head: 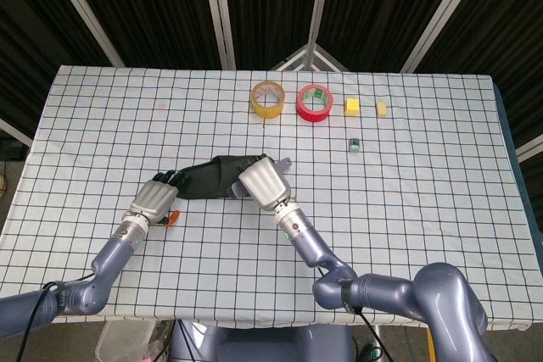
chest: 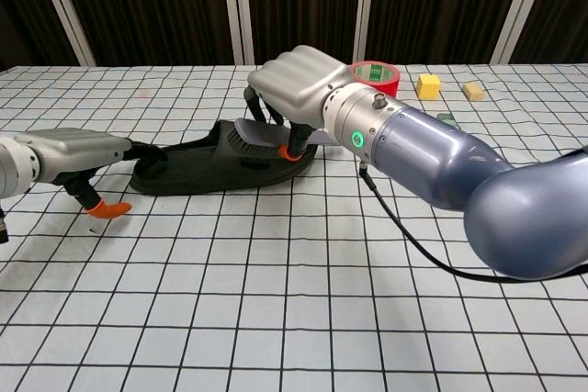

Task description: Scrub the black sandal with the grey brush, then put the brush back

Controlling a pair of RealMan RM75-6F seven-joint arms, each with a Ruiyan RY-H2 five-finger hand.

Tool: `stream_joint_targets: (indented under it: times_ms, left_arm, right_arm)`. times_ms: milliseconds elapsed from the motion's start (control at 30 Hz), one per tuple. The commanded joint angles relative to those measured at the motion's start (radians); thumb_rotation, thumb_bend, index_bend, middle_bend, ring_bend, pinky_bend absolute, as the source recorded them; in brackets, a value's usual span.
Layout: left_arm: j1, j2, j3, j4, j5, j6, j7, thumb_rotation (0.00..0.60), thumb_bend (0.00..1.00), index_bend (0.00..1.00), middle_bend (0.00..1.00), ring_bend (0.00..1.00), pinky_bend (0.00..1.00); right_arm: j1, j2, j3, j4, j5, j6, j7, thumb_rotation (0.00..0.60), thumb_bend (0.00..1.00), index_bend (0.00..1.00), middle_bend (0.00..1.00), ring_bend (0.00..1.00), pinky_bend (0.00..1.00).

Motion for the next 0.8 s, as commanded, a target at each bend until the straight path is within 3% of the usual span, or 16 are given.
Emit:
stream_joint_targets:
  times_ms: [33, 800]
  left_arm:
    - [-0.010, 0.000, 0.007, 0.004, -0.017, -0.002, 0.001, 0.524, 0.58, 0.00, 0.04, 0.00, 0.11]
    - [-0.046, 0.010, 0.050, 0.006, -0.055, 0.013, -0.026, 0.510, 0.59, 0.00, 0.03, 0.00, 0.11]
  right_arm:
    - [0.001, -0.010, 0.002, 0.010, -0.002, 0.002, -0.003, 0.600, 0.54, 0.65, 0.48, 0.46, 0.55]
    - [-0.002, -0.073, 0.025, 0.131, 0.016, 0.022, -0.077, 0.600, 0.57, 0.66, 0.49, 0.47, 0.55]
